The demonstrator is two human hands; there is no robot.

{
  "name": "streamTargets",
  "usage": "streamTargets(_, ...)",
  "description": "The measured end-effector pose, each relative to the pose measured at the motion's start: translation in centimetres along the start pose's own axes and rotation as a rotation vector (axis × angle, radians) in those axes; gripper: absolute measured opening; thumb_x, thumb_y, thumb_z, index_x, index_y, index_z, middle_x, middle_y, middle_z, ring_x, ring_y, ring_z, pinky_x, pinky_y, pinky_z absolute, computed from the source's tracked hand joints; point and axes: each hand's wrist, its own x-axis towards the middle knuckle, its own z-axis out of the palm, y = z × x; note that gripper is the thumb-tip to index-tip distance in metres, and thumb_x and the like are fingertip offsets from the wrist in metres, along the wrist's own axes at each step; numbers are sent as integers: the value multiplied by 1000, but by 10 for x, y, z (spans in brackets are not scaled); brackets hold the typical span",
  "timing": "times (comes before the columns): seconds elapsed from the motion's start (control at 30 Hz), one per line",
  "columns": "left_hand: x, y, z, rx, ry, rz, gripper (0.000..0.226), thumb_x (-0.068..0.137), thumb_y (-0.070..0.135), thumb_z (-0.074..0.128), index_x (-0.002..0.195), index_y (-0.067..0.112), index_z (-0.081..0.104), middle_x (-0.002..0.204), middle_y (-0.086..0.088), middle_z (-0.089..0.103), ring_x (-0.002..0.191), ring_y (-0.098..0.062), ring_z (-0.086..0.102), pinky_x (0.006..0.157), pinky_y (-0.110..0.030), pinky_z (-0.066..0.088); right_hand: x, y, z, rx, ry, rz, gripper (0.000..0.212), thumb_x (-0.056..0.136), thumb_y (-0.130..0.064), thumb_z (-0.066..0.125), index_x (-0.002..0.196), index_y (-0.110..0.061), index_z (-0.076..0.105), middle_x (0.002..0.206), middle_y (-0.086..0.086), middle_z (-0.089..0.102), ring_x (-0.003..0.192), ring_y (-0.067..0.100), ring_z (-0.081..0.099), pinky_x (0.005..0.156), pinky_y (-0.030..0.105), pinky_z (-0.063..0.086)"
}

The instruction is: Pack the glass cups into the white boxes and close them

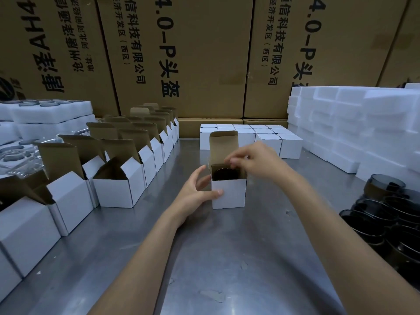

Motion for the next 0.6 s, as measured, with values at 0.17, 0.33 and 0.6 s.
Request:
streamTargets(0.17,1,7,-4,-171,-60,-27,68,84,40,62,144,19,39,138,-3,54,129,-18,49,112,-38,32,-2,9,-8,739,286,429,26,100,-13,41,110,-21,64,105,-1,62,77,6,54,63,20,45)
streamTargets(0.33,7,6,0,-184,117,-47,38,98,42,42,131,24,52,131,3,58,122,-12,53,106,-32,36,-12,27,6,1046,-101,663,38,93,-14,59,129,-19,51,109,-2,62,90,14,63,65,27,50)
streamTargets(0.6,8,6,13,-68,148,39,39,92,24,59,128,38,53,123,-1,62,118,-17,56,106,-35,39,-11,24,19,928,-209,481,25,92,-8,57,109,-27,56,101,-11,63,83,6,65,62,21,51)
